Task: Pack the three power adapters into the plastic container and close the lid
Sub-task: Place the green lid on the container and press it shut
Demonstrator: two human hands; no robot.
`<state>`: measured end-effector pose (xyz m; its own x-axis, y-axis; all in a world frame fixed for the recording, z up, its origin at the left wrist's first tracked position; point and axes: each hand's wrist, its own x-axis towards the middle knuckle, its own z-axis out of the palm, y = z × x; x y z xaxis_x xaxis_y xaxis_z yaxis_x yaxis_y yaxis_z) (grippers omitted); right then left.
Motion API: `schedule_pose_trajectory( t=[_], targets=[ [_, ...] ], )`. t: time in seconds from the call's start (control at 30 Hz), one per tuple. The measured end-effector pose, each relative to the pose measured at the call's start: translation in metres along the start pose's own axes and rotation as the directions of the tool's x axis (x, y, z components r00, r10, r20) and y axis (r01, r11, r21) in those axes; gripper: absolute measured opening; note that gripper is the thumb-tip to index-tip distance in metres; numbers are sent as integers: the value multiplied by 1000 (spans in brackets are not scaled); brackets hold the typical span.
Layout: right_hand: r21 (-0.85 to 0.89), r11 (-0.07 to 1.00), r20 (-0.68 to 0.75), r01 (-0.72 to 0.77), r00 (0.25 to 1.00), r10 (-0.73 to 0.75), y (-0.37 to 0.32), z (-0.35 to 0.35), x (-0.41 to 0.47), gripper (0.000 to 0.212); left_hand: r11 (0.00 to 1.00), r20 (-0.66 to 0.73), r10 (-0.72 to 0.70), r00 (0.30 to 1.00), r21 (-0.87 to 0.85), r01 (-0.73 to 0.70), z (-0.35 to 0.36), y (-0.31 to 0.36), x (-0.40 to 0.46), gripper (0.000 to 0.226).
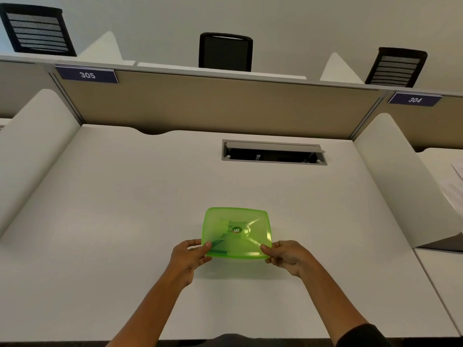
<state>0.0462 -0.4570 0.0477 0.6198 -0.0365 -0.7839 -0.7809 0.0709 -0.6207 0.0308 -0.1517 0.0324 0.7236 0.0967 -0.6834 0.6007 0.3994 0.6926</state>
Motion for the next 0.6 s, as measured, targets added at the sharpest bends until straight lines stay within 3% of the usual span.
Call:
schedule_pose_trajectory(
  t=[0.6],
  targets=[
    [67,998,3,-9,1000,9,2,0,1,36,999,-54,48,997,-11,-49,1,-13,-4,41]
  ],
)
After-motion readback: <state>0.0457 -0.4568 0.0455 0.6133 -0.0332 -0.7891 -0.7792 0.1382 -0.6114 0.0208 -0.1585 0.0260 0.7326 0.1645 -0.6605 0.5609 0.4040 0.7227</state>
